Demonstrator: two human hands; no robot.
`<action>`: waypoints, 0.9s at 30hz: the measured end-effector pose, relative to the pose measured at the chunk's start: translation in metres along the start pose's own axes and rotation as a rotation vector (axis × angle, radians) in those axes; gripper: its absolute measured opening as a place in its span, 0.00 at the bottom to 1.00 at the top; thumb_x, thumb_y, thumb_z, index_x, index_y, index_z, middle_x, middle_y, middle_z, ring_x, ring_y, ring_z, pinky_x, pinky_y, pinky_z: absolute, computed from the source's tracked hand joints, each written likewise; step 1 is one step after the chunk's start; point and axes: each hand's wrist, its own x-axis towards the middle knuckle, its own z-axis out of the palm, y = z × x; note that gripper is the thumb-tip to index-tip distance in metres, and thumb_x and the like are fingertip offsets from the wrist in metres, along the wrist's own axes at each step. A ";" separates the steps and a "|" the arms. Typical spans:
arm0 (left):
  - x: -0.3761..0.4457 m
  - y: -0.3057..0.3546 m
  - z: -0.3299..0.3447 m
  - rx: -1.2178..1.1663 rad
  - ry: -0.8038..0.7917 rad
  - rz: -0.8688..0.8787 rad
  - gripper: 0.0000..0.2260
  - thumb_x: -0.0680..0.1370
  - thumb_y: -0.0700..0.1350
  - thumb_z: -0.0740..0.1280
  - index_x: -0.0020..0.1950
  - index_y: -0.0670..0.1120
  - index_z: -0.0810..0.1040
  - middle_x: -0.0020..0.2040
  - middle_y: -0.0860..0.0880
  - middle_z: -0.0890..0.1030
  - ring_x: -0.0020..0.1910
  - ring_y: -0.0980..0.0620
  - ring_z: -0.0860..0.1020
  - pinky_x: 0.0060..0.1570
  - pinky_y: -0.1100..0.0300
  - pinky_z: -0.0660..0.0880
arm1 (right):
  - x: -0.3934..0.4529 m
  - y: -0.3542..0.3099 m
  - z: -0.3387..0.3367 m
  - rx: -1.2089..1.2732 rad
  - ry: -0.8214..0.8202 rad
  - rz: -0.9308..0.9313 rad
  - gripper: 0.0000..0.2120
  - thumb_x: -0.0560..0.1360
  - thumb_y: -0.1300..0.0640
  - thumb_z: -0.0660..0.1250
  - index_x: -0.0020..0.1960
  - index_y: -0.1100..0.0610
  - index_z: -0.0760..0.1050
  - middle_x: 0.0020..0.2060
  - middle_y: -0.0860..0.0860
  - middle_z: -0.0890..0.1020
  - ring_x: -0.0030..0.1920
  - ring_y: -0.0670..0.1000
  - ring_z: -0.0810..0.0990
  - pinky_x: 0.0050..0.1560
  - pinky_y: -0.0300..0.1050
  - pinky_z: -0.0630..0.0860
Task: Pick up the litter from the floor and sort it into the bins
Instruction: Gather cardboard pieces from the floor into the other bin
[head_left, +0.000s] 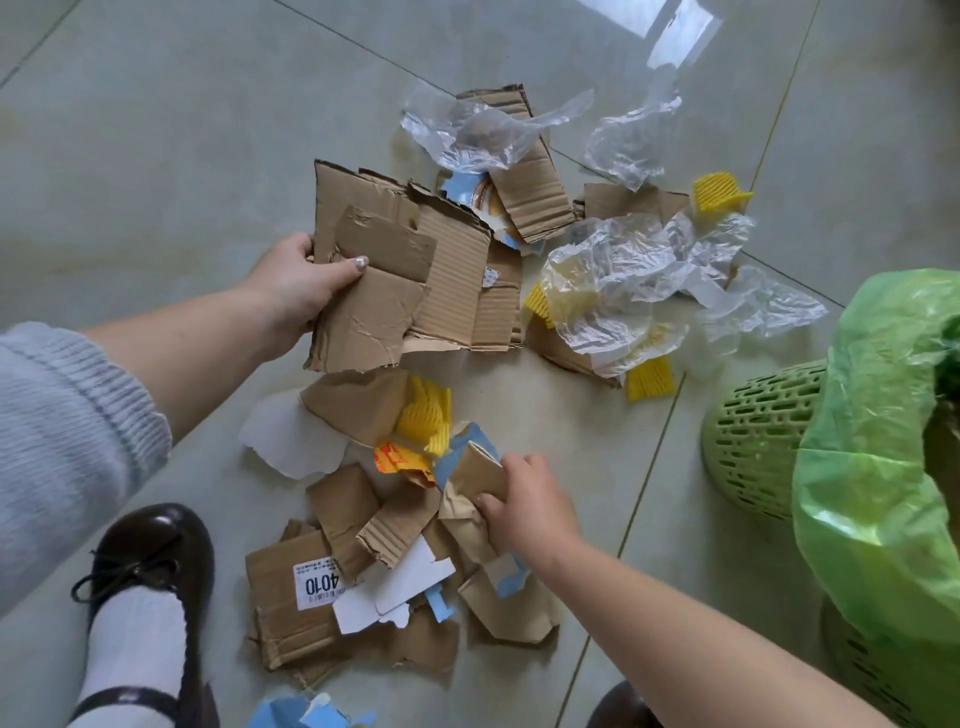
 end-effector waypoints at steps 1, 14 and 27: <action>-0.001 0.000 0.001 -0.002 -0.001 -0.001 0.14 0.76 0.45 0.68 0.60 0.46 0.72 0.54 0.46 0.78 0.50 0.47 0.78 0.47 0.53 0.75 | 0.001 -0.001 0.000 0.043 -0.001 0.013 0.10 0.75 0.49 0.65 0.52 0.52 0.71 0.50 0.51 0.75 0.48 0.54 0.75 0.42 0.43 0.67; -0.066 0.061 -0.007 -0.128 0.092 0.152 0.21 0.73 0.41 0.71 0.63 0.42 0.69 0.53 0.44 0.79 0.50 0.48 0.80 0.50 0.50 0.78 | -0.009 -0.023 -0.135 0.805 0.438 -0.001 0.07 0.71 0.59 0.68 0.47 0.55 0.71 0.40 0.50 0.78 0.42 0.52 0.77 0.42 0.44 0.72; -0.245 0.175 0.110 -0.039 -0.229 0.407 0.08 0.77 0.41 0.65 0.55 0.49 0.73 0.51 0.45 0.80 0.47 0.48 0.80 0.45 0.52 0.78 | -0.204 0.080 -0.252 1.032 0.821 0.010 0.07 0.74 0.63 0.57 0.43 0.54 0.73 0.34 0.50 0.75 0.36 0.52 0.72 0.36 0.43 0.67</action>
